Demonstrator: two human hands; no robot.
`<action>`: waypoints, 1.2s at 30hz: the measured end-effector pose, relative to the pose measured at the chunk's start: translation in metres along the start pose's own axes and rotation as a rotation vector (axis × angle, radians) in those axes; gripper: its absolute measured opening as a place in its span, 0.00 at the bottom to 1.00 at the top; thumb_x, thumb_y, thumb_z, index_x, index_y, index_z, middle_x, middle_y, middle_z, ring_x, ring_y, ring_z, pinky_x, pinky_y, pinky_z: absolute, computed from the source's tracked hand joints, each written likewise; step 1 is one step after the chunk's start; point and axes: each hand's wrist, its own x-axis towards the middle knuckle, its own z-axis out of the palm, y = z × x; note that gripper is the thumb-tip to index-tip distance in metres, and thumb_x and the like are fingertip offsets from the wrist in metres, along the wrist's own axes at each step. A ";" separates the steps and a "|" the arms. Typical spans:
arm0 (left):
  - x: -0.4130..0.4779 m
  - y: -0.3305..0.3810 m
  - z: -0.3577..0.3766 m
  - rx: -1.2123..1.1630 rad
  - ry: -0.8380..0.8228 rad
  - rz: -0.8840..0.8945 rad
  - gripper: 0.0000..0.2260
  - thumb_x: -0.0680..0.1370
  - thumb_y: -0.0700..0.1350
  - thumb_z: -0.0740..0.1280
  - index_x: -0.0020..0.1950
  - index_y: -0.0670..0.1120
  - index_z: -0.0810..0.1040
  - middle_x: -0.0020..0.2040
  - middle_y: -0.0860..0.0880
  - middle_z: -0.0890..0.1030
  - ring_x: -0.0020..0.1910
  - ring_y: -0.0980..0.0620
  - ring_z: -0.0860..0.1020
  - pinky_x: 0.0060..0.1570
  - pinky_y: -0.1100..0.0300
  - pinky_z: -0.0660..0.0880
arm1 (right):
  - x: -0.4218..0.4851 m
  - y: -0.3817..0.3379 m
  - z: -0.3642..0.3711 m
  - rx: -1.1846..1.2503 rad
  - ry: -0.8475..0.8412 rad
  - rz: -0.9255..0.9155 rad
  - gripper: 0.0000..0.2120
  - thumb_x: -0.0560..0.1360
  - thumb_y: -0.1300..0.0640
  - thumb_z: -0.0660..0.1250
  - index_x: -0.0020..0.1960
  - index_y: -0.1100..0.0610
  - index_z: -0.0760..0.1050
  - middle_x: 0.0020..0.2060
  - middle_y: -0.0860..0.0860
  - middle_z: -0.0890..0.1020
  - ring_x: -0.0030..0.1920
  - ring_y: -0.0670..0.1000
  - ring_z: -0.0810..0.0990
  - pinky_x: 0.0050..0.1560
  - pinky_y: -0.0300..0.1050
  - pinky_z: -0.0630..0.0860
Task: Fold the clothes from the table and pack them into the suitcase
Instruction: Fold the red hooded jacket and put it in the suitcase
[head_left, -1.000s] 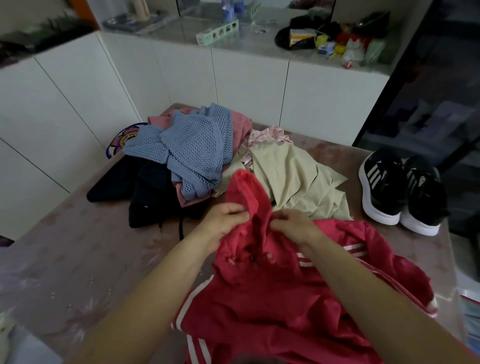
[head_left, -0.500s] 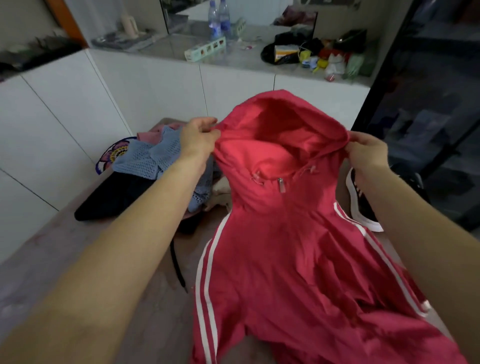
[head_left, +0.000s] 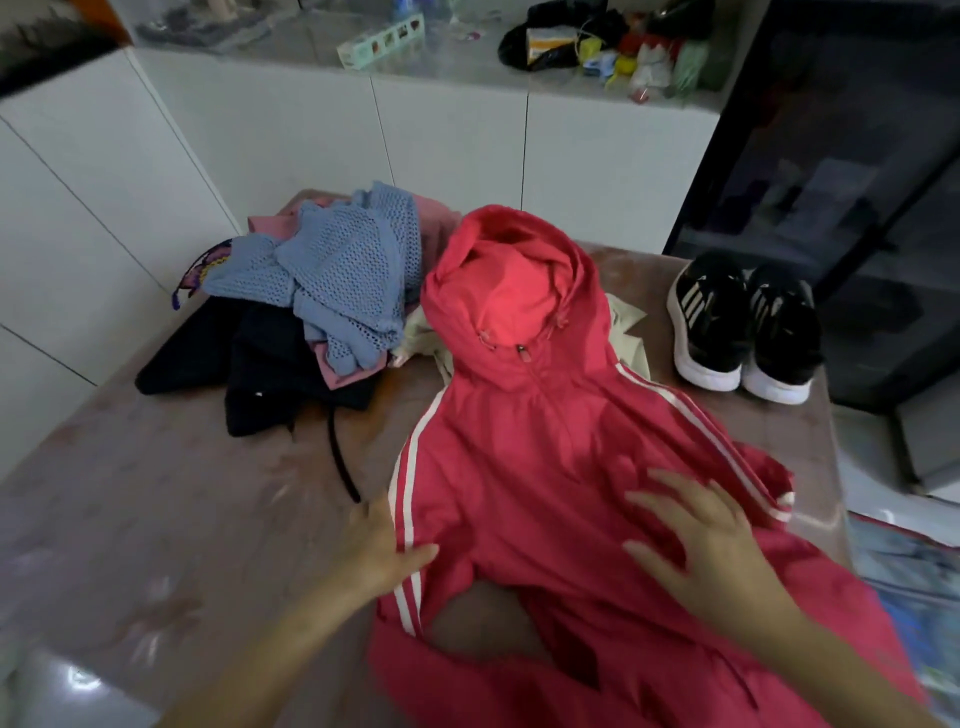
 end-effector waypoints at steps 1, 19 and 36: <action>-0.011 0.002 0.005 -0.041 0.030 0.007 0.40 0.66 0.58 0.74 0.72 0.46 0.62 0.66 0.46 0.70 0.67 0.46 0.68 0.66 0.53 0.68 | -0.016 -0.008 0.004 0.001 -0.001 -0.068 0.23 0.73 0.34 0.58 0.58 0.46 0.77 0.62 0.51 0.76 0.61 0.53 0.75 0.68 0.55 0.64; -0.111 0.053 -0.036 0.175 0.151 0.492 0.43 0.61 0.75 0.62 0.68 0.50 0.71 0.67 0.50 0.67 0.68 0.51 0.64 0.67 0.62 0.58 | -0.082 -0.098 0.053 0.219 -0.086 -0.153 0.02 0.65 0.49 0.65 0.35 0.47 0.73 0.50 0.42 0.79 0.51 0.45 0.75 0.57 0.47 0.68; -0.090 -0.045 -0.112 -0.305 0.835 0.116 0.12 0.80 0.43 0.63 0.56 0.36 0.78 0.50 0.37 0.81 0.48 0.42 0.78 0.49 0.52 0.71 | -0.016 -0.079 -0.005 0.296 0.049 -0.039 0.07 0.74 0.46 0.68 0.41 0.49 0.78 0.36 0.42 0.81 0.38 0.40 0.78 0.41 0.39 0.74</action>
